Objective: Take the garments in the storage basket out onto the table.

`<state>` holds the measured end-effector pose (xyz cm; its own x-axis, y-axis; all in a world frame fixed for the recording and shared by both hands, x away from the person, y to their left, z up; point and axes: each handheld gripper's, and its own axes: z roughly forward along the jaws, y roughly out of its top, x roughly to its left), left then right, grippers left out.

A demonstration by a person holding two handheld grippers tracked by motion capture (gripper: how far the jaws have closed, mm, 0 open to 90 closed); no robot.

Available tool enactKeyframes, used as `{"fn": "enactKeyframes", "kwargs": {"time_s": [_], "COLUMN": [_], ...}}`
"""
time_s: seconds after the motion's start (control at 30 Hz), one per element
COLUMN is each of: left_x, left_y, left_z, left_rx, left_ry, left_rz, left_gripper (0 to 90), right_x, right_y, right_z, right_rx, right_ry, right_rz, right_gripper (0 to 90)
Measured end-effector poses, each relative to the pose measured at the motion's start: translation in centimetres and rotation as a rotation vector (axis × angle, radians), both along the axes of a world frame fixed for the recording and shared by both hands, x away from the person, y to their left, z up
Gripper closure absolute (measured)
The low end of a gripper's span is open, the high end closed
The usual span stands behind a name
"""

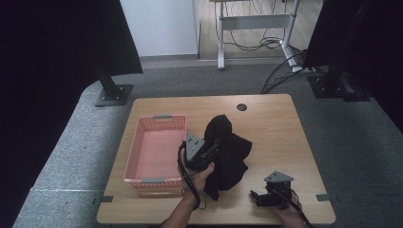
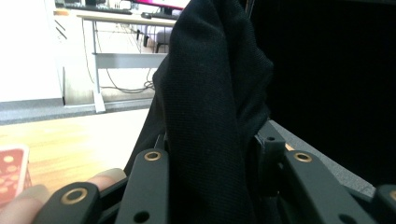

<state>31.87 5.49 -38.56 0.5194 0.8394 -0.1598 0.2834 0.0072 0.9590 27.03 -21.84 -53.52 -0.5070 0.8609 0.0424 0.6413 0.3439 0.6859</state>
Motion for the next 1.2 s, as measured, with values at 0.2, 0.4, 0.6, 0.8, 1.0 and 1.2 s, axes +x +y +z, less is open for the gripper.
{"fn": "enactKeyframes", "kwargs": {"time_s": [0.2,0.4,0.6,0.8,1.0,1.2], "left_x": [0.3,0.6,0.7,0.8,0.7,0.7], "left_y": [-0.1,-0.6,-0.8,-0.8,-0.8,-1.1], "left_z": [-1.0,-1.9,-2.5,-3.0,-4.0,-4.8], "left_rx": [-0.008,-0.003,0.009,0.010,0.018,0.027], "left_ry": [0.028,0.054,0.067,0.080,0.096,0.113], "left_rz": [0.008,0.001,0.003,0.005,0.006,0.003], "left_gripper": [65.5,65.4,65.3,65.2,65.1,65.0], "right_x": [0.0,0.0,0.0,0.0,0.0,0.0], "right_y": [0.0,0.0,0.0,0.0,0.0,0.0], "right_z": [0.0,0.0,0.0,0.0,0.0,0.0], "right_rx": [0.000,0.000,0.000,0.000,0.000,0.000], "right_ry": [-0.001,-0.001,0.000,0.000,0.000,0.000], "right_rz": [0.002,0.002,0.002,0.002,0.002,0.002], "right_gripper": [0.2,0.2,0.2,0.2,0.2,0.2]}}
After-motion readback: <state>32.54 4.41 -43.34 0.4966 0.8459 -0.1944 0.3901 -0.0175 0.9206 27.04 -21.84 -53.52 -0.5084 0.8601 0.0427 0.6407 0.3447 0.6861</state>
